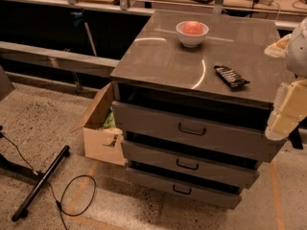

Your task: Open middle drawer

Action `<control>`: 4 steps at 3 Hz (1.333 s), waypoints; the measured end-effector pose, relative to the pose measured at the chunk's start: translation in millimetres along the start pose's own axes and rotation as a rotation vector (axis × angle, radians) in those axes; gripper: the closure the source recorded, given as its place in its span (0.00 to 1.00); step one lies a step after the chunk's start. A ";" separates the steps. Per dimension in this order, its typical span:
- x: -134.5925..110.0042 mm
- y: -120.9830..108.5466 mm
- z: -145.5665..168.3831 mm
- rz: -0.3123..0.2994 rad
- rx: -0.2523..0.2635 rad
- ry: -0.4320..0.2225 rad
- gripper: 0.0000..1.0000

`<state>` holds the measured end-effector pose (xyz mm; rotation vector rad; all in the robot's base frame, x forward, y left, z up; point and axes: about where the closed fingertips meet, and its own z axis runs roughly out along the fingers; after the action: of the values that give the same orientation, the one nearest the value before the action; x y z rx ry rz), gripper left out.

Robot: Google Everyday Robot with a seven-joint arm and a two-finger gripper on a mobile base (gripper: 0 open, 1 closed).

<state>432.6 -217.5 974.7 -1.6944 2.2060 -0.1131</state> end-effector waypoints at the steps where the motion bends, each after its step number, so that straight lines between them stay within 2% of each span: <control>1: 8.0 13.3 4.5 0.029 0.042 -0.028 0.00; 3: 35.7 49.7 51.6 0.074 0.066 -0.039 0.00; 4: 51.6 69.5 91.9 0.059 0.066 -0.020 0.00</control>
Offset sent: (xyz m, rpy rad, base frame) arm -0.0424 -0.0170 -0.0754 0.0733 -0.0639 -0.0951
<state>387.2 -233.1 858.0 -1.5873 2.2110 -0.1512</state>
